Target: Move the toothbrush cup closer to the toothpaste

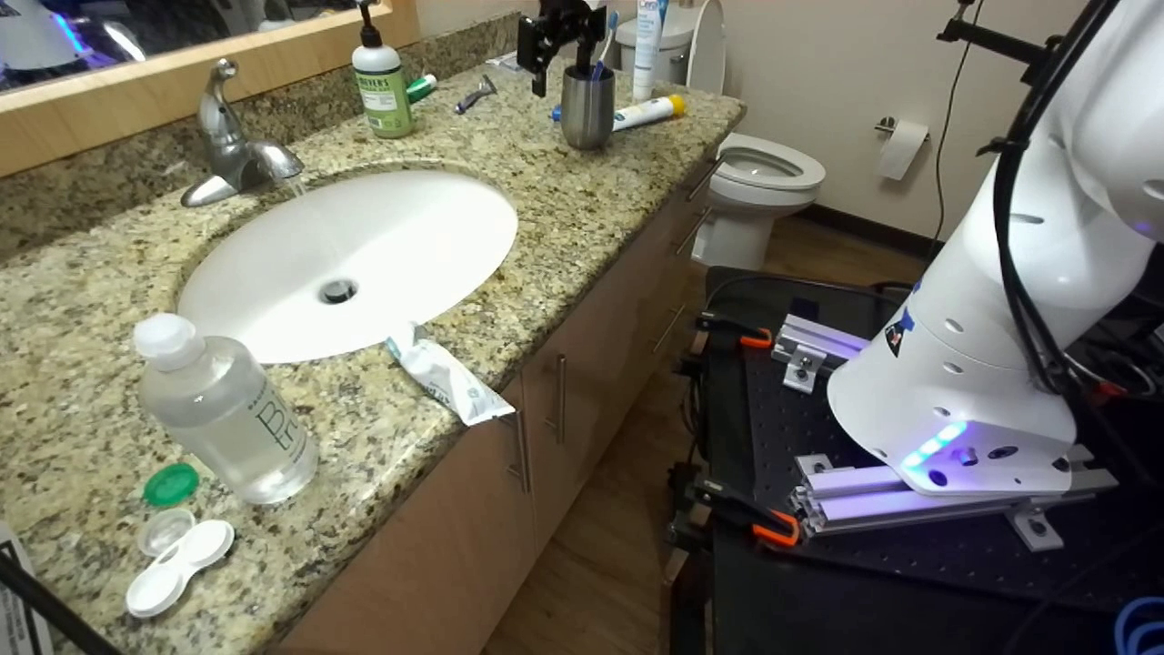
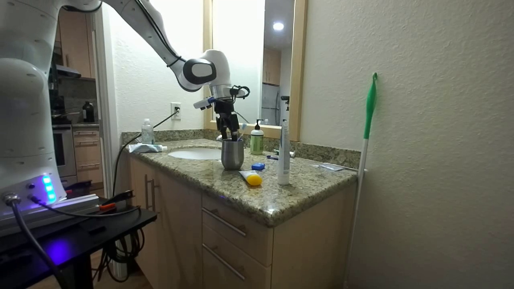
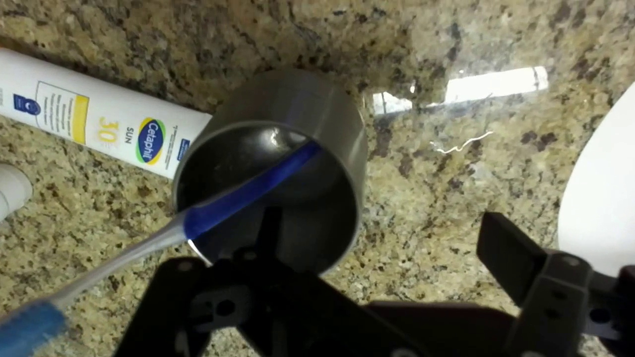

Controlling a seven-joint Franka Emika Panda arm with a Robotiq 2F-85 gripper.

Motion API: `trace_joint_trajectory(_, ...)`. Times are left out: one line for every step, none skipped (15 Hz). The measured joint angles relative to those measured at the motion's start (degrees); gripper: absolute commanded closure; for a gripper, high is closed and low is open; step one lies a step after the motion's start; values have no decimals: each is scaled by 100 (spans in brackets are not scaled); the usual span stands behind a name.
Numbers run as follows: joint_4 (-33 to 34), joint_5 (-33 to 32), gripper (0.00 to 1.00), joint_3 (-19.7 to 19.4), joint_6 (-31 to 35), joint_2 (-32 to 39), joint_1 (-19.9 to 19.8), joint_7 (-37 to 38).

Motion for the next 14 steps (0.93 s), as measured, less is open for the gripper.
trace_joint_trajectory(85,14,0,0,-106,79,-10,0)
trace_joint_trajectory(151,20,0,-1,-163,139,-18,0)
trace_joint_trajectory(178,22,25,-1,-178,163,-21,0)
trace_joint_trajectory(180,18,26,-1,-175,164,-20,5)
trace_joint_trajectory(180,18,32,-1,-174,162,-18,12)
trace_joint_trajectory(180,18,40,-1,-174,162,-18,16)
trace_joint_trajectory(180,20,46,-1,-174,162,-19,16)
trace_joint_trajectory(180,20,54,-1,-176,157,-18,17)
trace_joint_trajectory(180,20,60,1,-176,149,-16,18)
trace_joint_trajectory(180,20,68,3,-176,136,-14,20)
trace_joint_trajectory(181,20,74,4,-176,124,-13,26)
trace_joint_trajectory(180,20,81,4,-176,115,-13,35)
trace_joint_trajectory(181,20,88,3,-176,110,-13,46)
trace_joint_trajectory(181,20,95,3,-176,109,-13,64)
